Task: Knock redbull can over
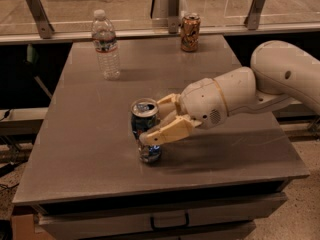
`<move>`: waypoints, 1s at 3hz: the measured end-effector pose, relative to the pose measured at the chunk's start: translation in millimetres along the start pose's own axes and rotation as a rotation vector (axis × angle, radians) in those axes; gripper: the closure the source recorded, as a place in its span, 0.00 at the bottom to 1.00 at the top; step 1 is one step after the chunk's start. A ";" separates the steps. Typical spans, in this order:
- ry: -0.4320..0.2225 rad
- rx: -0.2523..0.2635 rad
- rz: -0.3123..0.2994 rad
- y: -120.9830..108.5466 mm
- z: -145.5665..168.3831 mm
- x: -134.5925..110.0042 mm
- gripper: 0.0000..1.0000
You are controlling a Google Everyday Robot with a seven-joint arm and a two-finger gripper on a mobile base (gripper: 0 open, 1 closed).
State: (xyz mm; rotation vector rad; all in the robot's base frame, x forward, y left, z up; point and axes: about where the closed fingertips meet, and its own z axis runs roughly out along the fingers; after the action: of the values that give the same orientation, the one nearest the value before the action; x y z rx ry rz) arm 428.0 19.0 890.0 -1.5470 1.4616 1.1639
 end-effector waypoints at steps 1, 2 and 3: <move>0.068 0.083 -0.015 -25.1 -36.7 -1.8 1.00; 0.239 0.177 -0.039 -54.7 -85.8 0.0 1.00; 0.440 0.232 -0.031 -75.0 -125.0 10.1 1.00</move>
Offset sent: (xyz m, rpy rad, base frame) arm 0.1163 -0.1453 0.0343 -0.5073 -0.2230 -0.2168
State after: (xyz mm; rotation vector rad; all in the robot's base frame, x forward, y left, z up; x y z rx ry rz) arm 519.5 -91.5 917.7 -1.7197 1.7739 0.6265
